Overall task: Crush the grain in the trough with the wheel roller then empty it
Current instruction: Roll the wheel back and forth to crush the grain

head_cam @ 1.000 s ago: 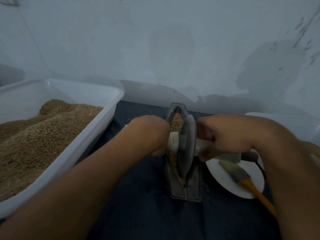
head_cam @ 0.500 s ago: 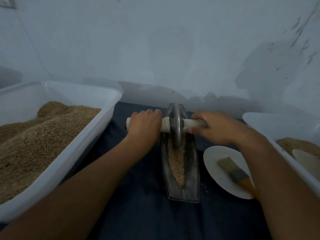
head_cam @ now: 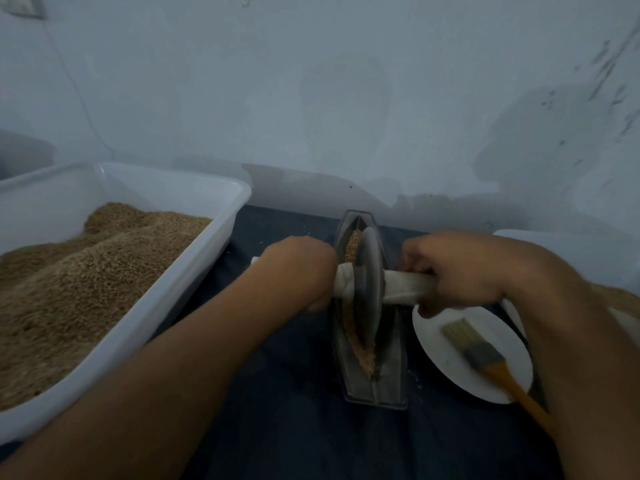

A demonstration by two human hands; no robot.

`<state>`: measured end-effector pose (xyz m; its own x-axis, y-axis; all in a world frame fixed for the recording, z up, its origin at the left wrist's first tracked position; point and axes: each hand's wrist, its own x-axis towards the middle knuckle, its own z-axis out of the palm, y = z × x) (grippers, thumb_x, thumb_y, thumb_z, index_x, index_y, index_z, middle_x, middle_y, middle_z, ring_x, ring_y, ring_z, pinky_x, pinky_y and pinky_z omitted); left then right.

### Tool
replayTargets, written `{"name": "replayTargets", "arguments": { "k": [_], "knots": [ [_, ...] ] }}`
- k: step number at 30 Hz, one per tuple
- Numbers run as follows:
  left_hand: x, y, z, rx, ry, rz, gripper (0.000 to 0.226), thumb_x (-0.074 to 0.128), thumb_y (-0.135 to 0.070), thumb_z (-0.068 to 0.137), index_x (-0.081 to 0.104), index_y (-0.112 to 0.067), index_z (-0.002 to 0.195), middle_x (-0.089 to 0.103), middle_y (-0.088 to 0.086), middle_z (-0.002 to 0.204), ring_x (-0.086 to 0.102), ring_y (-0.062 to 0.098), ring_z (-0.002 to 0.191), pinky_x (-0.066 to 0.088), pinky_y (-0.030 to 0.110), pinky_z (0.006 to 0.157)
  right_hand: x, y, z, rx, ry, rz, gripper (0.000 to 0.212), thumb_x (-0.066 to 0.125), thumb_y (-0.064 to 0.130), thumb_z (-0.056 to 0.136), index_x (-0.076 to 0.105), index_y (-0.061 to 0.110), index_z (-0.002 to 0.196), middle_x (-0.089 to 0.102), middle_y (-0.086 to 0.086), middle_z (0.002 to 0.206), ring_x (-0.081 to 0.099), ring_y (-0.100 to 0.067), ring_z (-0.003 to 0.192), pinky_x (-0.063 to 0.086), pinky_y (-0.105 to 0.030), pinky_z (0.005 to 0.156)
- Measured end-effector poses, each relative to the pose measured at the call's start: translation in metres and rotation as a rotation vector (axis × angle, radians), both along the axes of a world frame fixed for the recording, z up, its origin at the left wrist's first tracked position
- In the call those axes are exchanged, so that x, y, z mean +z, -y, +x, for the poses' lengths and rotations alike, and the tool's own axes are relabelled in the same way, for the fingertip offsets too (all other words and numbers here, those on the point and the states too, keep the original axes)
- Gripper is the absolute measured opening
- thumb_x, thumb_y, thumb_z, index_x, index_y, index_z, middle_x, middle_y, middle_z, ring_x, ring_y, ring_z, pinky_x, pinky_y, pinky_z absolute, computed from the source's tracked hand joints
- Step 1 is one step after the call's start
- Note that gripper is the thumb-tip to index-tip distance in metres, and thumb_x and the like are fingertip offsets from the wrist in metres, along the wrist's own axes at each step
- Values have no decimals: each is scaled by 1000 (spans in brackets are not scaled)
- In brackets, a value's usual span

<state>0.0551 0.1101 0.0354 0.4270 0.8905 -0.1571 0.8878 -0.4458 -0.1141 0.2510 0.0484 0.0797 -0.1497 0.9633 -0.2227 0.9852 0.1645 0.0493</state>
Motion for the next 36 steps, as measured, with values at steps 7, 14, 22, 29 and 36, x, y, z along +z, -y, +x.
{"name": "replayTargets", "arguments": {
  "k": [7,14,22,29,36],
  "knots": [
    [4,7,3,-21,-23,-13,30,73,-12,77,45,-11,67,49,6,71,47,18,58,48,35,66,4,6,-7,-8,62,-48,44,84,40,70,48,45,96,55,17,89,53,0,75,36,-22,56],
    [-16,-14,0,-37,199,282,25,67,-19,85,55,-15,106,62,6,107,60,26,96,35,37,73,-22,-17,-2,-111,84,28,16,72,33,86,60,25,94,62,3,91,57,-13,75,34,-27,53],
    [-32,-27,3,-66,281,553,34,68,-18,82,48,-18,110,61,4,112,58,26,101,34,36,79,-60,-42,10,-132,64,441,23,65,19,88,52,14,107,63,-11,109,60,-30,96,37,-32,68],
    [-23,-20,3,-17,224,376,27,70,-23,83,51,-18,102,62,4,102,59,24,90,33,35,74,-39,-32,5,-178,107,126,17,68,29,85,53,22,90,62,-3,99,56,-20,83,40,-30,65],
    [0,-1,-1,-26,-2,3,37,76,-18,74,41,-14,65,48,4,69,47,16,57,46,35,62,-17,-5,-9,-182,128,-185,18,77,36,79,69,22,86,70,5,80,66,-11,71,44,-23,55]
  ]
}}
